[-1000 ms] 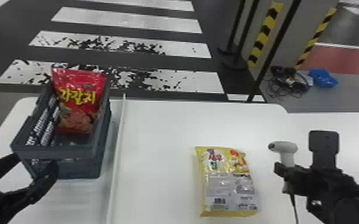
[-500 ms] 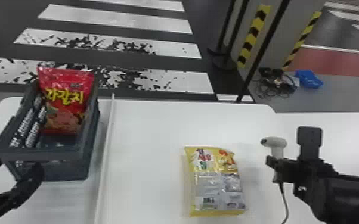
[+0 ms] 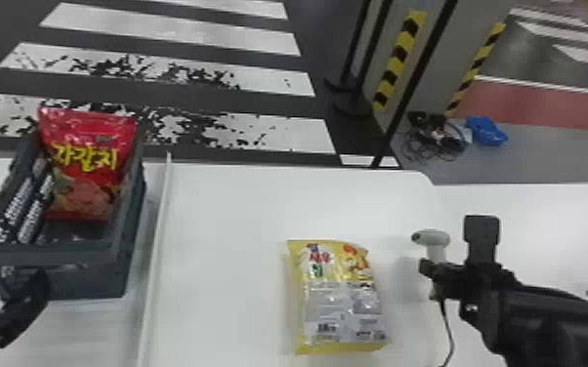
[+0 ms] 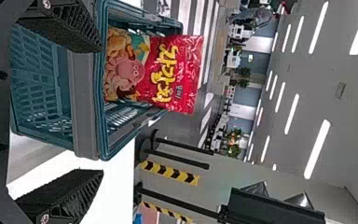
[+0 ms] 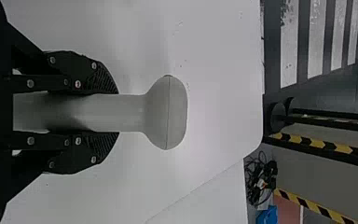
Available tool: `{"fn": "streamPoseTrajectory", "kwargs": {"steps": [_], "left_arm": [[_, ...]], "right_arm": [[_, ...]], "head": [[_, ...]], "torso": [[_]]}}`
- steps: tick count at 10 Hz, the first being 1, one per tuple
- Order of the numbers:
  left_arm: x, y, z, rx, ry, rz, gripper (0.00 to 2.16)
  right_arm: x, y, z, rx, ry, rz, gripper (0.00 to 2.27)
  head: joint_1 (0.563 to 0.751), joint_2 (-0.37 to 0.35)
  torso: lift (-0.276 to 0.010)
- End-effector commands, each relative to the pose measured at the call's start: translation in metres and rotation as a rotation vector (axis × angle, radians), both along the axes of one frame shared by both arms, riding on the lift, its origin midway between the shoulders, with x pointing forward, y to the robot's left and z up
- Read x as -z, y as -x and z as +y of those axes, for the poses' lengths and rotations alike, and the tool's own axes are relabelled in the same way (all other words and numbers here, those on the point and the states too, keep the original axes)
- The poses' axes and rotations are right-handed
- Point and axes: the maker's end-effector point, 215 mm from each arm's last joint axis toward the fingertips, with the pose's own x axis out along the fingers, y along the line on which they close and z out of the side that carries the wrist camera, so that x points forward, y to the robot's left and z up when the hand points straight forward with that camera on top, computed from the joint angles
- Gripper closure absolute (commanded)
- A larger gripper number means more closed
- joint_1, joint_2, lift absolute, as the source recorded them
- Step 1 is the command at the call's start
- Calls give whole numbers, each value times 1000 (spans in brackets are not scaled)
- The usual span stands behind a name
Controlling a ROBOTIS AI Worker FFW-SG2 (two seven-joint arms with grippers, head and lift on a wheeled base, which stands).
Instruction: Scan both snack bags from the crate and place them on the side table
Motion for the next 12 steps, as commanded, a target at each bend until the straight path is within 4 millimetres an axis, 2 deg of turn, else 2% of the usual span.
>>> {"fn": "streamPoseTrajectory", "kwargs": {"steps": [1, 6, 8, 9, 10, 11, 12], "left_arm": [[1, 0, 0, 1, -1, 2, 73], [1, 0, -2, 4, 1, 3, 73], [1, 0, -3, 5, 2, 3, 73], [1, 0, -2, 4, 1, 3, 73], [1, 0, -3, 5, 2, 3, 73], [1, 0, -1, 3, 1, 1, 73], [1, 0, -2, 3, 2, 1, 73]], "right_arm": [[8, -1, -4, 2, 4, -1, 2260], [25, 2, -9, -2, 10, 15, 2256], [29, 0, -9, -5, 11, 6, 1983], [28, -1, -9, -7, 12, -1, 1706], [27, -3, -8, -10, 12, -10, 1220], [30, -2, -8, -9, 9, -7, 637], [33, 1, -9, -7, 12, 0, 178]], "head": [[695, -255], [695, -268], [695, -271], [695, -271], [695, -270], [695, -269], [695, -268]], "torso": [[-95], [-95], [-95], [-95], [-95], [-95], [-95]]}}
